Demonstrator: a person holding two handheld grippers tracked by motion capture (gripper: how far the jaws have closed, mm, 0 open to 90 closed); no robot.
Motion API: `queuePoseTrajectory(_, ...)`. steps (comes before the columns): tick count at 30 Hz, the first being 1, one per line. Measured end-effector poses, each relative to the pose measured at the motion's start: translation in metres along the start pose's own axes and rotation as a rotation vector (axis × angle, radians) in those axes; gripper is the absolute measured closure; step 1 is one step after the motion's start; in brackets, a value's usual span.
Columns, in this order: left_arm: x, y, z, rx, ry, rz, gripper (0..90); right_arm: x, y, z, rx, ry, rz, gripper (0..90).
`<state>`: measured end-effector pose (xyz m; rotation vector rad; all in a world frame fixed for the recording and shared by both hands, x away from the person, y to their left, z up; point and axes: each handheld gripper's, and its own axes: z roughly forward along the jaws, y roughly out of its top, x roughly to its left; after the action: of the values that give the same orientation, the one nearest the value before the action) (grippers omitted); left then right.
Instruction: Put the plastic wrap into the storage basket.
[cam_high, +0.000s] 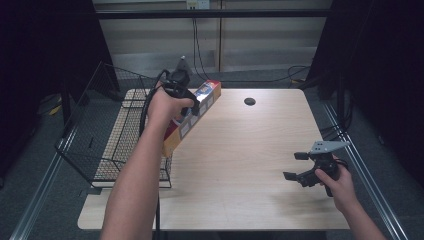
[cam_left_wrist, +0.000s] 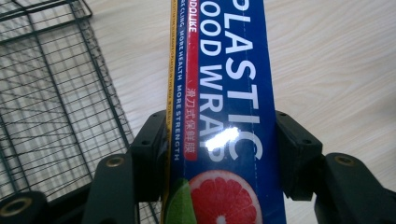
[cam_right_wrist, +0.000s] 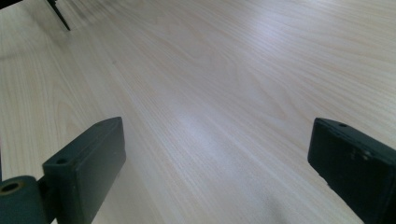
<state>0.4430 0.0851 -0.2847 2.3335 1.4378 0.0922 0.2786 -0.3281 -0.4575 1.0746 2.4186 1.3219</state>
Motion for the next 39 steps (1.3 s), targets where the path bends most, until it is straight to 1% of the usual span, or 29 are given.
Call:
queuePoseTrajectory(1,0.0,0.0,0.0,0.0,0.0,0.0,44.5,0.0,0.0,0.0,0.0,0.0,0.0,4.1)
queuePoseTrajectory(2,0.004,-0.001,-0.004,-0.011,0.006,-0.021,44.5,0.0,0.0,0.0,-0.001,0.0,0.001,4.1)
queuePoseTrajectory(4,0.008,-0.002,-0.009,-0.017,0.014,-0.031,44.5,0.0,0.0,0.0,0.001,0.002,0.002,4.1)
queuePoseTrajectory(6,0.011,-0.002,-0.011,-0.016,0.011,-0.031,44.5,0.0,0.0,0.0,0.001,-0.002,0.0,4.1)
queuePoseTrajectory(7,0.014,-0.003,-0.014,-0.024,0.016,-0.051,44.5,0.001,0.0,0.001,0.002,-0.001,-0.001,4.1)
queuePoseTrajectory(8,0.016,-0.004,-0.017,-0.015,0.019,-0.053,44.5,0.001,0.0,0.001,0.002,-0.004,-0.003,4.1)
queuePoseTrajectory(10,0.018,-0.004,-0.019,-0.017,0.024,-0.046,44.5,0.001,0.0,0.001,0.003,-0.003,-0.003,4.1)
queuePoseTrajectory(12,0.021,-0.004,-0.024,-0.019,0.029,-0.065,44.5,0.001,0.0,0.001,0.001,-0.004,-0.002,4.1)
queuePoseTrajectory(13,0.025,-0.004,-0.029,-0.024,0.033,-0.071,44.5,0.001,0.0,0.001,0.001,-0.007,-0.003,4.1)
queuePoseTrajectory(14,0.025,-0.004,-0.029,-0.024,0.033,-0.071,44.5,0.001,0.0,0.001,0.001,-0.007,-0.003,4.1)
queuePoseTrajectory(16,0.03,-0.005,-0.035,-0.03,0.032,-0.084,44.5,0.001,0.0,0.0,0.001,-0.005,-0.005,4.1)
queuePoseTrajectory(18,0.031,-0.006,-0.037,-0.025,0.038,-0.086,44.5,0.001,0.0,0.0,0.001,-0.005,-0.003,4.1)
queuePoseTrajectory(20,0.034,-0.006,-0.041,-0.027,0.043,-0.1,44.5,0.001,0.0,0.0,0.0,-0.005,0.0,4.1)
queuePoseTrajectory(21,0.038,-0.008,-0.045,-0.031,0.047,-0.113,44.4,0.001,0.0,0.0,0.0,-0.005,0.001,4.1)
queuePoseTrajectory(24,0.041,-0.009,-0.049,-0.037,0.044,-0.121,44.5,0.001,0.0,0.0,0.002,-0.006,-0.002,4.1)
queuePoseTrajectory(27,0.046,-0.011,-0.057,-0.032,0.064,-0.131,44.5,0.001,0.0,0.0,0.003,-0.005,-0.001,4.1)
queuePoseTrajectory(28,0.046,-0.011,-0.057,-0.032,0.064,-0.131,44.5,0.001,0.0,0.0,0.003,-0.005,-0.001,4.1)
queuePoseTrajectory(30,0.049,-0.013,-0.06,-0.035,0.058,-0.146,44.5,0.001,0.0,0.0,0.002,-0.004,0.001,4.1)
queuePoseTrajectory(33,0.056,-0.018,-0.068,-0.039,0.061,-0.152,44.5,0.001,0.0,0.0,0.005,-0.004,0.002,4.1)
queuePoseTrajectory(37,0.063,-0.023,-0.074,-0.035,0.075,-0.175,44.5,0.002,0.0,0.001,0.004,-0.004,-0.003,4.1)
queuePoseTrajectory(39,0.065,-0.024,-0.076,-0.032,0.081,-0.171,44.5,0.002,0.0,0.0,0.005,-0.005,-0.004,4.2)
